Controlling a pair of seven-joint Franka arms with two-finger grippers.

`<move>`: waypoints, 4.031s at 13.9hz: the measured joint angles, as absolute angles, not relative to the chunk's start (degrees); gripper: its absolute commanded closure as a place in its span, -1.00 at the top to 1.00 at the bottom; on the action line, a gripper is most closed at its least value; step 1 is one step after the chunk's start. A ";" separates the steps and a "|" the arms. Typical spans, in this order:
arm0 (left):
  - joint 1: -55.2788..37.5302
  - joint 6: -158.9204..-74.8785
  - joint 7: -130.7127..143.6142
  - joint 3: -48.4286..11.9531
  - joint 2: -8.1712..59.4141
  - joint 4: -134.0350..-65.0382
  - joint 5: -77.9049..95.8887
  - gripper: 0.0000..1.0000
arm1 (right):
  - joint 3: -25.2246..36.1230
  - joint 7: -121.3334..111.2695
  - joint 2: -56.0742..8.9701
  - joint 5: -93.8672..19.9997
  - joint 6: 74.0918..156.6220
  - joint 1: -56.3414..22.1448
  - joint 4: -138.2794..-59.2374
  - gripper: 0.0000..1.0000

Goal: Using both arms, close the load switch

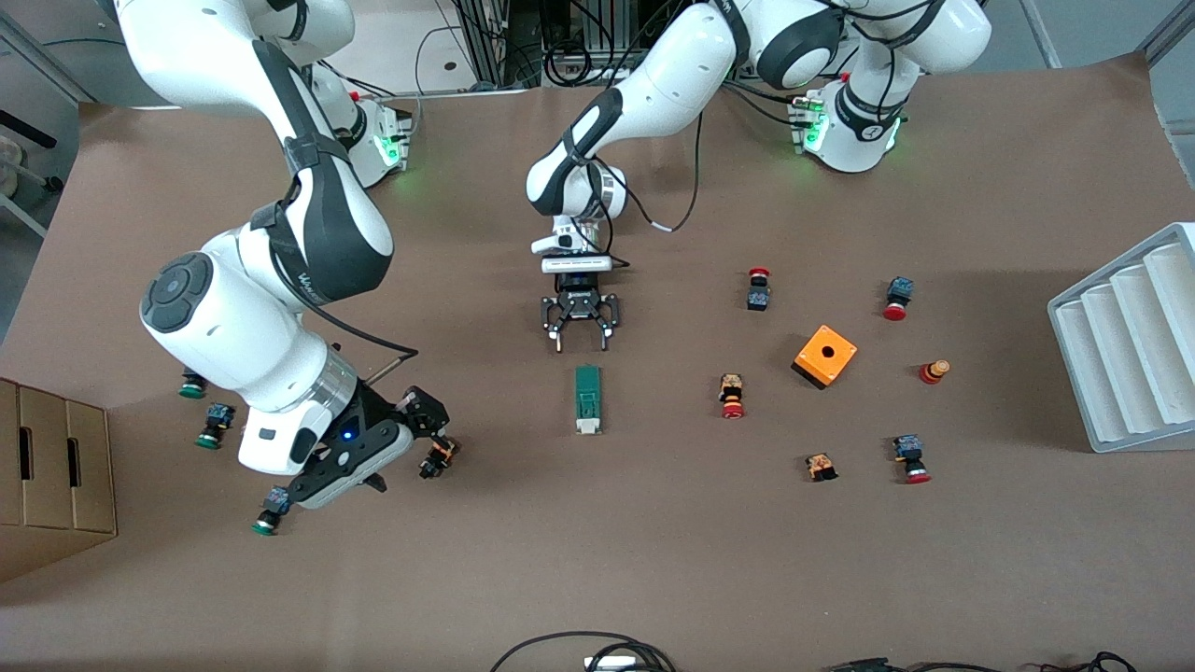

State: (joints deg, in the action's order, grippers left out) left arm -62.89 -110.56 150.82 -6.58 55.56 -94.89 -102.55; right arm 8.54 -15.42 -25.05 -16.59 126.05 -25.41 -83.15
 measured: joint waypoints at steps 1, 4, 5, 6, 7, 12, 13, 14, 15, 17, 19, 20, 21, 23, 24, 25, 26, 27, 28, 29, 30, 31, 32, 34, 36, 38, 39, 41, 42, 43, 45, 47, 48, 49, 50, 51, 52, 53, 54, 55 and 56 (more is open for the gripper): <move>-62.93 -110.45 150.70 -6.58 55.54 -95.06 -102.75 0.78 | 8.55 -14.40 -25.04 -16.59 125.54 -25.32 -83.18 1.00; -63.07 -110.34 150.66 -6.58 55.31 -95.58 -102.79 0.80 | 10.02 -12.42 -25.02 -16.59 123.07 -24.85 -83.49 1.00; -63.10 -110.33 150.66 -6.58 55.28 -95.66 -102.79 0.80 | 10.57 -12.33 -25.02 -16.59 121.82 -24.15 -83.54 1.00; -63.11 -110.31 150.61 -6.58 55.27 -95.69 -102.79 0.80 | 10.80 -12.33 -25.00 -16.59 120.53 -23.24 -83.55 1.00; -63.13 -110.30 150.27 -6.58 55.27 -95.74 -102.79 0.80 | 11.13 -12.32 -24.94 -16.59 119.36 -22.42 -83.55 1.00; -63.26 -110.05 146.56 -6.58 55.06 -95.88 -102.73 0.80 | 14.81 -12.34 -24.31 -15.33 113.61 -21.66 -83.54 1.00; -63.27 -110.05 145.92 -6.59 54.98 -95.91 -102.58 0.80 | 14.94 -12.33 -24.03 -13.88 112.29 -21.67 -83.54 1.00; -63.30 -110.06 145.15 -6.61 54.87 -95.93 -102.22 0.80 | 15.00 -12.31 -23.83 -12.71 111.31 -21.67 -83.53 1.00; -63.35 -110.08 143.64 -6.65 54.66 -95.95 -101.52 0.79 | 15.12 -12.28 -23.67 -11.59 110.78 -21.68 -83.54 1.00; -63.40 -110.24 139.15 -6.78 54.02 -95.98 -99.48 0.79 | 15.72 -12.26 -23.25 -9.80 109.58 -21.69 -83.52 1.00; -63.40 -110.53 135.27 -6.84 53.19 -96.04 -97.16 0.79 | 16.55 -12.26 -22.58 -9.47 107.63 -21.70 -83.50 1.00; -63.38 -110.56 133.27 -6.84 52.73 -96.08 -96.10 0.79 | 17.10 -12.26 -22.13 -9.38 106.53 -21.70 -83.50 1.00; -63.36 -110.64 131.18 -6.84 52.23 -96.08 -94.94 0.79 | 17.72 -12.26 -21.67 -9.14 105.42 -21.71 -83.48 1.00; -63.33 -111.89 126.76 -6.84 50.61 -96.07 -91.51 0.80 | 19.43 -12.24 -20.57 -7.48 103.46 -21.73 -83.45 1.00; -63.27 -112.77 124.62 -6.82 49.41 -96.06 -89.60 0.80 | 20.82 -12.24 -20.00 -7.06 102.72 -21.72 -83.43 1.00; -63.09 -113.26 122.01 -6.81 48.03 -96.06 -87.58 0.80 | 22.61 -12.24 -19.44 -6.90 102.02 -21.68 -83.42 1.00; -62.76 -113.78 118.72 -6.81 46.54 -96.05 -85.20 0.80 | 24.56 -12.39 -19.03 -6.87 101.52 -21.64 -83.43 1.00; -62.35 -114.31 115.24 -6.80 45.06 -96.04 -82.64 0.80 | 26.19 -12.73 -18.73 -6.83 101.40 -21.56 -83.43 1.00; -61.86 -114.96 111.75 -6.76 43.56 -96.04 -80.14 0.80 | 27.18 -13.25 -18.38 -6.66 101.39 -21.40 -83.43 1.00; -61.29 -115.45 108.85 -6.72 42.18 -96.05 -78.33 0.84 | 27.53 -13.99 -17.93 -6.40 101.34 -21.31 -83.42 1.00; -60.71 -116.05 106.60 -6.72 40.97 -96.06 -77.02 0.85 | 27.49 -14.62 -17.50 -6.23 101.25 -21.35 -83.43 1.00; -60.12 -116.64 105.00 -6.70 39.93 -96.07 -75.83 0.87 | 27.35 -14.94 -17.17 -6.21 101.12 -21.51 -83.42 1.00; -59.45 -117.37 103.51 -6.69 38.99 -96.08 -74.63 0.88 | 27.28 -14.98 -16.96 -6.21 100.99 -21.73 -83.42 1.00; -57.78 -119.76 99.62 -6.66 37.03 -96.09 -71.08 0.90 | 27.29 -14.95 -16.72 -6.21 100.52 -21.73 -83.43 1.00; -55.80 -121.23 93.67 -6.59 34.63 -96.08 -66.45 0.93 | 27.36 -14.93 -16.64 -6.21 100.31 -21.55 -83.44 1.00; -53.61 -122.13 83.90 -6.55 31.92 -96.06 -60.17 0.93 | 27.28 -14.63 -16.65 -6.22 100.20 -21.57 -83.56 1.00; -52.77 -122.52 78.38 -6.50 30.57 -96.03 -56.60 0.93 | 27.21 -13.64 -16.66 -6.22 100.14 -21.66 -83.61 1.00; -51.37 -122.67 69.82 -6.42 28.35 -95.98 -51.27 0.94 | 27.07 -9.82 -16.71 -6.23 100.09 -21.84 -83.70 1.00; -50.92 -122.69 67.64 -6.41 27.65 -95.98 -50.16 0.95 | 26.98 -7.77 -16.74 -6.23 100.08 -21.85 -83.77 1.00; -50.69 -122.70 66.56 -6.41 27.20 -95.98 -49.66 0.96 | 26.64 -5.89 -16.75 -6.23 100.08 -21.51 -83.85 1.00; -50.51 -122.70 65.34 -6.39 26.80 -95.99 -49.10 0.96 | 20.70 -4.31 -16.63 -6.22 99.70 -15.44 -83.84 1.00; -49.54 -122.70 60.44 -6.30 26.11 -95.94 -45.30 0.98 | 9.36 -4.02 -16.55 -5.77 98.02 -4.54 -83.83 1.00; -48.83 -122.70 56.82 -6.17 25.45 -95.89 -42.64 0.98 | 6.45 -4.01 -16.46 -4.73 97.75 -1.66 -83.80 1.00; -47.85 -122.70 53.53 -6.02 24.56 -95.85 -40.44 0.98 | 5.24 -3.84 -16.18 -3.42 97.63 -0.58 -83.71 1.00; -46.75 -122.70 50.82 -5.97 23.62 -95.83 -38.92 0.98 | 4.91 -3.41 -15.68 -2.43 97.46 -0.46 -83.65 1.00; -45.78 -122.68 48.59 -5.94 22.71 -95.84 -37.60 0.98 | 4.69 -2.96 -14.94 -2.01 97.00 -0.47 -83.62 1.00; -44.96 -122.49 46.65 -5.91 21.89 -95.84 -36.17 0.98 | 4.55 -2.53 -14.11 -1.79 95.72 -0.47 -83.59 1.00; -44.13 -121.99 44.15 -5.90 21.06 -95.83 -34.42 0.98 | 4.44 -2.40 -13.31 -1.70 94.15 -0.47 -83.57 1.00; -43.24 -121.37 40.99 -5.87 20.19 -95.83 -32.36 0.99 | 4.37 -2.34 -12.79 -1.69 93.22 -0.47 -83.57 1.00; -42.23 -120.53 37.60 -5.84 19.23 -95.83 -30.07 0.99 | 4.32 -2.28 -12.59 -1.69 92.94 -0.47 -83.57 1.00; -41.11 -119.37 34.46 -5.83 18.20 -95.80 -27.67 0.99 | 4.32 -2.23 -12.64 -1.69 92.91 -0.48 -83.59 1.00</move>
State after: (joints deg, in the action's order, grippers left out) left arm -41.11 -119.37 34.46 -5.83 18.20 -95.80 -27.67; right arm 4.32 -2.23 -12.64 -1.69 92.91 -0.48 -83.59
